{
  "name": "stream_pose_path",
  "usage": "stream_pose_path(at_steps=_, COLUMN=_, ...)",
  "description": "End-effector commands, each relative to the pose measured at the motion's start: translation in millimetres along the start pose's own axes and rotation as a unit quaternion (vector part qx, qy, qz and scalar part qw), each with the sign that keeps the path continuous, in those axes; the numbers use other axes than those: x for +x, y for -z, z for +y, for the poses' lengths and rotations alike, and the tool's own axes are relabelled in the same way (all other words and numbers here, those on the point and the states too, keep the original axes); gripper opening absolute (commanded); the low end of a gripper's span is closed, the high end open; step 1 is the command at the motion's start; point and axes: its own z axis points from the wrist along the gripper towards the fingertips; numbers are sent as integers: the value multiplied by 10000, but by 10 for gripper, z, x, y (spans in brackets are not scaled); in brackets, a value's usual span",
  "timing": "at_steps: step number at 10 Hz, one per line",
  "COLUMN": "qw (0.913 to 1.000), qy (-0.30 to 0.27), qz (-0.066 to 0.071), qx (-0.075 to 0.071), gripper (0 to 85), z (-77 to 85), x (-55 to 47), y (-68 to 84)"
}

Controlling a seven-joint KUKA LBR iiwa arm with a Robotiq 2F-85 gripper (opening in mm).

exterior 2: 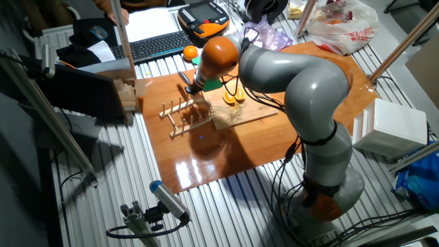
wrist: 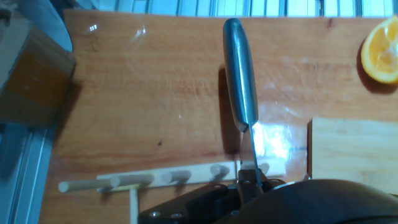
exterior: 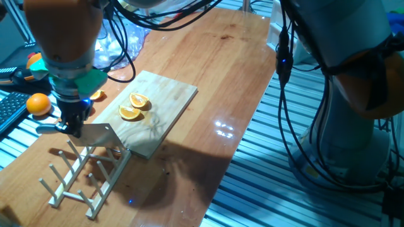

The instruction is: Chop the orange

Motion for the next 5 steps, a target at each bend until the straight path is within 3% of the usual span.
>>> stream_pose_path(at_steps=1, qw=10000, qy=1, qz=-22, qx=12, gripper=0, z=24, x=-24, y=62)
stream_pose_path(at_steps=3, qw=9999, qy=-10, qz=128, qx=-20, gripper=0, z=34, x=-8, y=147)
stream_pose_path(at_steps=5, qw=9998, qy=-80, qz=177, qx=-69, gripper=0, z=73, x=4, y=211)
